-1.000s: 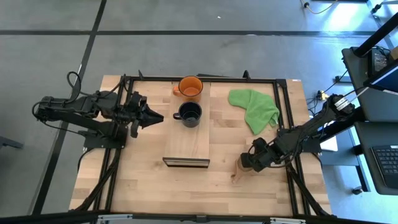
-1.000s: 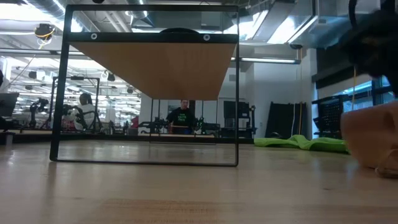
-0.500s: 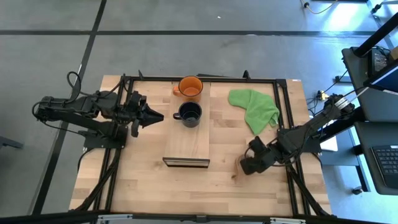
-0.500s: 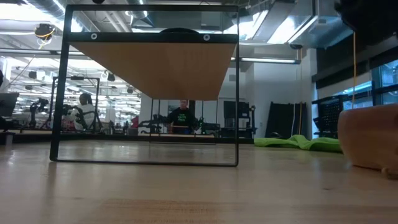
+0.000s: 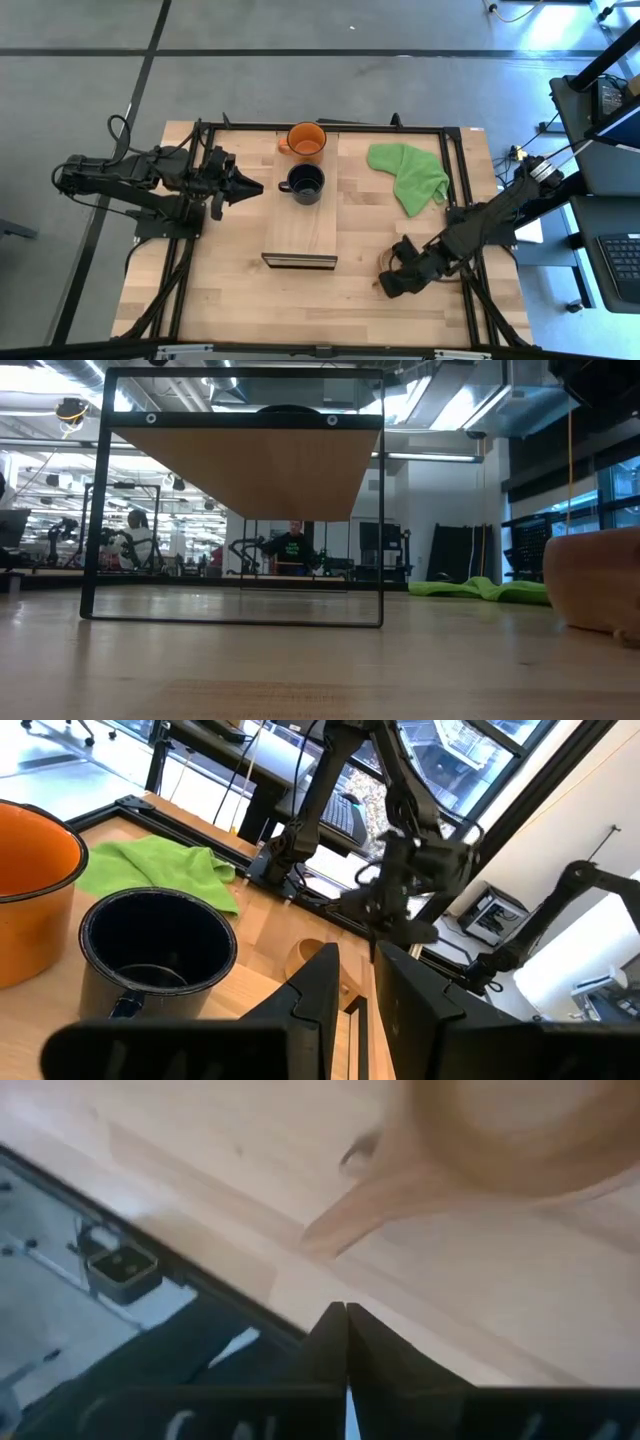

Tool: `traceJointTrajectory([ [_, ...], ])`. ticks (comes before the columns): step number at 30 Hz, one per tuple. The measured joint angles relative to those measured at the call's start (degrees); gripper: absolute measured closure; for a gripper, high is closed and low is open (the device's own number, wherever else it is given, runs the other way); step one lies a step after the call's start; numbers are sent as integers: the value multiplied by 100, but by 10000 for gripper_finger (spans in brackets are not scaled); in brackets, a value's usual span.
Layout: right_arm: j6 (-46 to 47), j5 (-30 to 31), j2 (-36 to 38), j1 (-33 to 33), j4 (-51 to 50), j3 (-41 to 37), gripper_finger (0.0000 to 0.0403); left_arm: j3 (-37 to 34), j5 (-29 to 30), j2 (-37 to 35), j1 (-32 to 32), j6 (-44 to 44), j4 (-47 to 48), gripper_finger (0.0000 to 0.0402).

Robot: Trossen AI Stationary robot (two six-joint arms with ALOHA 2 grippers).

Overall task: Stack small to large cups/mugs on shelf
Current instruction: Put the brown mug on the shelf

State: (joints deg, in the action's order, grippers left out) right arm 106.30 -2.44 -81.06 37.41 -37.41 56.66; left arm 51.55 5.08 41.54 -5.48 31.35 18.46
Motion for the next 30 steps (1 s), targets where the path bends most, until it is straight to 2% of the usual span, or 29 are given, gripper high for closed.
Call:
traceJointTrajectory([
  [5,-4,-172,-622,60,730,-2,399,0,-2,0,0,1,0,339],
  [15,-204,-321,-1115,68,936,-4,400,2,-105,0,0,154,20,339],
  [21,-585,-335,-1414,-243,1028,-4,400,2,-231,0,0,168,76,339],
  [30,-1026,160,-1388,-848,1155,-4,400,5,-308,-46,0,279,273,339],
])
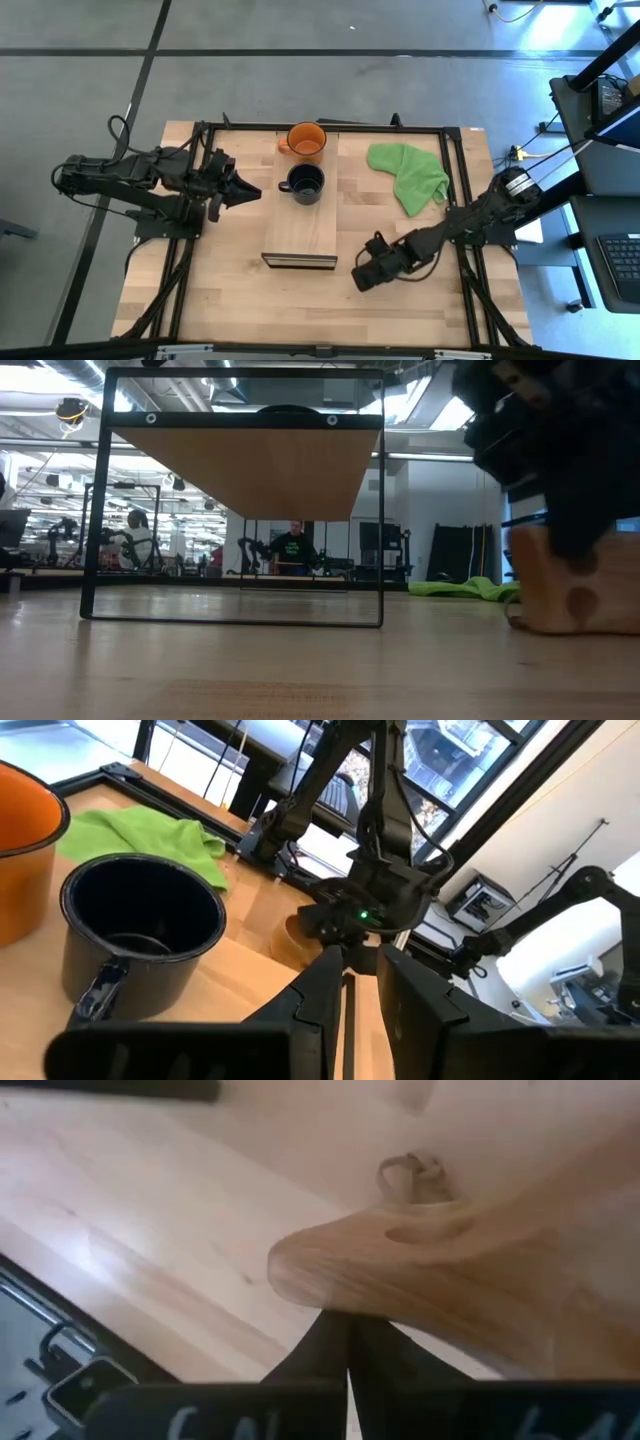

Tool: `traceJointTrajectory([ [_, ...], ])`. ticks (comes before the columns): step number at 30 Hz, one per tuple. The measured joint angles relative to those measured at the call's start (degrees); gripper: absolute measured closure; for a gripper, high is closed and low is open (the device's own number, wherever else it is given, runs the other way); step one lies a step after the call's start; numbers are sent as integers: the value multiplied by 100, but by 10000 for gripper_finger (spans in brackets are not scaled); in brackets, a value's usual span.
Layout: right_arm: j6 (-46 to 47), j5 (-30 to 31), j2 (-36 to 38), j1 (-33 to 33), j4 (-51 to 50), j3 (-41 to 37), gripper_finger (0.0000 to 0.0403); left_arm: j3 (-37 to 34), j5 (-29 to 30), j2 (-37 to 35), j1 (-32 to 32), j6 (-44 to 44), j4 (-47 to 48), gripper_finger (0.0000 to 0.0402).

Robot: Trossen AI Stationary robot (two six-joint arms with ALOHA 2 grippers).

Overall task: Stack small to large cups/mugs on shelf
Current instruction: Put the brown mug on the shelf

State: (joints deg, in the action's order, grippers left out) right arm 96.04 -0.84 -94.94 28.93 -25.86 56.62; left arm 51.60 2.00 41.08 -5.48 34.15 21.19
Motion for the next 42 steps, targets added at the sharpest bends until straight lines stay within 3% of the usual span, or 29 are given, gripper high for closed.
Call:
traceJointTrajectory([
  [14,-762,119,0,-558,75,0,400,0,2,2,0,-61,31,339],
  [28,-1268,-15,41,-638,115,332,391,-1,48,2,-2,-115,27,339],
  [30,-1278,170,131,-632,105,392,391,-1,62,2,-2,-126,25,339],
  [38,-2118,1851,1106,-816,-451,427,390,-1,90,2,-2,-203,8,339],
  [42,-2809,1925,1533,-952,-1400,435,387,-1,90,2,-2,-305,-50,339],
])
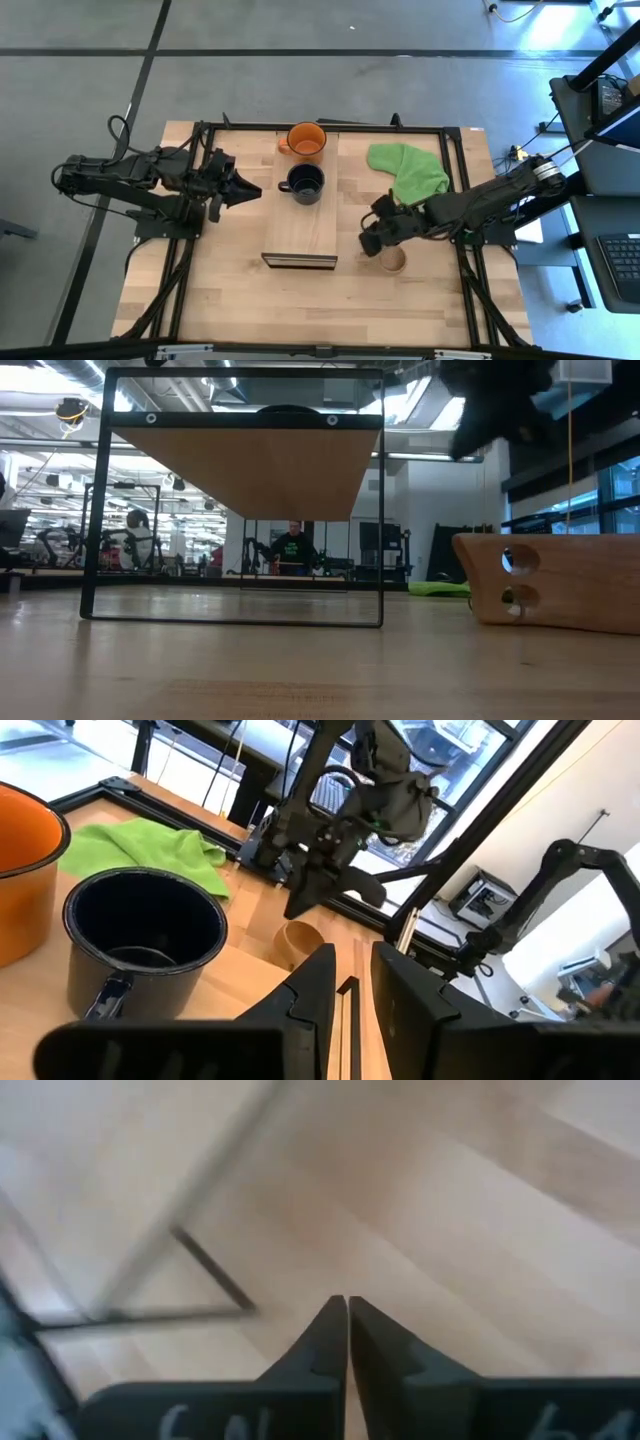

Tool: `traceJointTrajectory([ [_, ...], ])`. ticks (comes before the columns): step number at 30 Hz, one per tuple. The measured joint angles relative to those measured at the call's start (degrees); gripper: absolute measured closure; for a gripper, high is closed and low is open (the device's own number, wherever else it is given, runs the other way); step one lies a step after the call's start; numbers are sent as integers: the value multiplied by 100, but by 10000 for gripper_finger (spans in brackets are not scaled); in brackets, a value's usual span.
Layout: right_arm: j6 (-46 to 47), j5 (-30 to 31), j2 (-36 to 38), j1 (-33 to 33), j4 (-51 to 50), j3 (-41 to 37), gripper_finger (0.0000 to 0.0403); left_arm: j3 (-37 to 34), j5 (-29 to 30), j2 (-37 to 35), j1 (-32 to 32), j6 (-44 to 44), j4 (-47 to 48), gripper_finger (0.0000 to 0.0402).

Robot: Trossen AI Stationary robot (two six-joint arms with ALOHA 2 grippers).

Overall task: Stack small to large cups/mugs on shelf
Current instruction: Put the brown mug on the shelf

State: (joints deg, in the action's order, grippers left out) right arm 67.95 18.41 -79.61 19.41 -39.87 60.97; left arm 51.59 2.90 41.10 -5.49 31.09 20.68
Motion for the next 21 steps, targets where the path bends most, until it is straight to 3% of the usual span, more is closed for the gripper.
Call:
traceJointTrajectory([
  [7,-599,-985,216,-176,-1372,-7,317,0,0,2,-1,-22,-19,339],
  [14,-1081,-1202,178,-173,-1759,-9,227,0,189,2,-1,-22,-53,339],
  [21,-1838,-1364,50,-71,-1772,-286,212,0,363,2,0,10,-65,339],
])
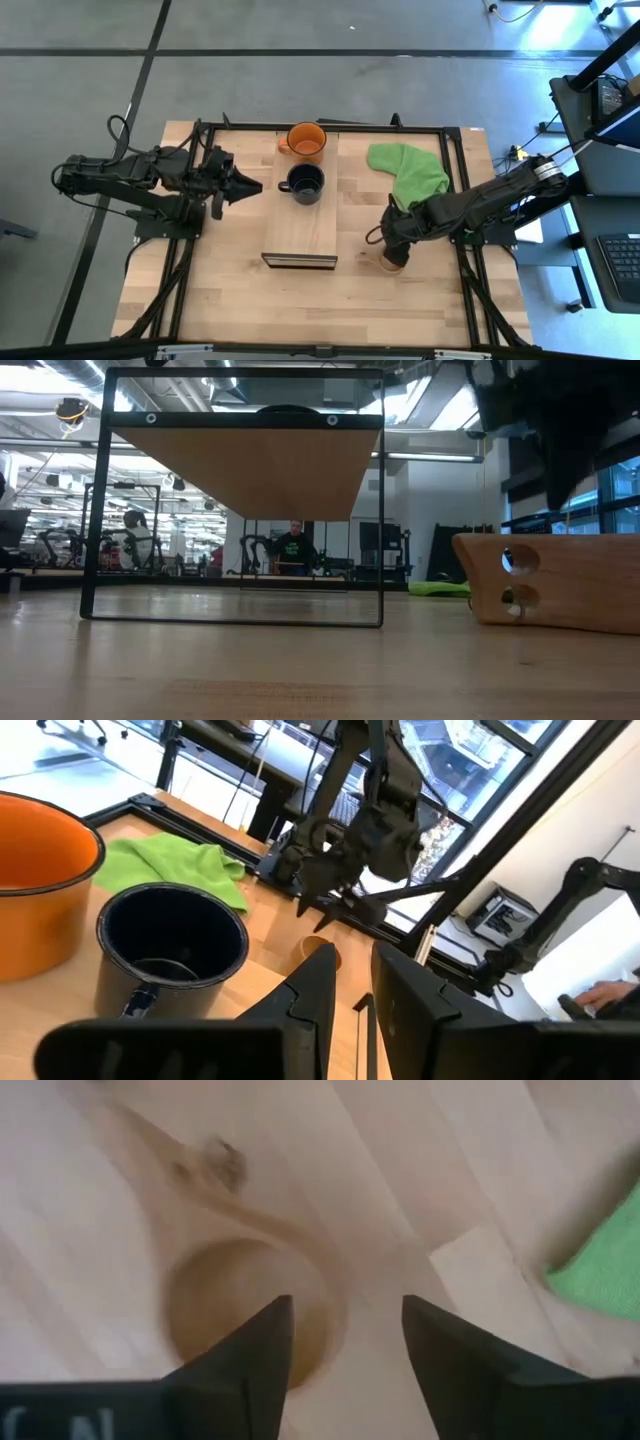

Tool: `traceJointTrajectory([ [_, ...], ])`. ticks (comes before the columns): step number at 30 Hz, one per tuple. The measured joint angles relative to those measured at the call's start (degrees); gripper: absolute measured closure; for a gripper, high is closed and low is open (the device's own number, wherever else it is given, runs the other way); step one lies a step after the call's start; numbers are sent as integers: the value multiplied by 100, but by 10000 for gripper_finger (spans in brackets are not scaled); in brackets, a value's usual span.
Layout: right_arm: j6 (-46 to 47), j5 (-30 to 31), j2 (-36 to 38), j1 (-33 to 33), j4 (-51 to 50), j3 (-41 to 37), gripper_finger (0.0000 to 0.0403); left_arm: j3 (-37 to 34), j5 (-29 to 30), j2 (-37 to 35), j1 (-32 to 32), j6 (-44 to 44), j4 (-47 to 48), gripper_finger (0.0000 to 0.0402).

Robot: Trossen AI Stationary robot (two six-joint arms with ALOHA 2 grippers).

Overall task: Stack small to large cups/mugs on shelf
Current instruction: Put the brown mug on the shelf

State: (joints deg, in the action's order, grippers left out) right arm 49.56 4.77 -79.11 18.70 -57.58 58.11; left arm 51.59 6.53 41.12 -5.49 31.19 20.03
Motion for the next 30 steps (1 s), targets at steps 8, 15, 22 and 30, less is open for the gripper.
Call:
traceJointTrajectory([
  [8,-5,-167,13,107,450,-522,232,-2,147,0,1,114,-4,339],
  [15,16,-190,13,105,747,-832,236,-2,231,0,1,137,-4,339],
  [22,119,-349,13,105,1232,-1251,236,-2,353,0,0,172,-2,339],
  [30,412,-347,13,90,1418,-1440,273,-2,477,0,1,274,2,339],
])
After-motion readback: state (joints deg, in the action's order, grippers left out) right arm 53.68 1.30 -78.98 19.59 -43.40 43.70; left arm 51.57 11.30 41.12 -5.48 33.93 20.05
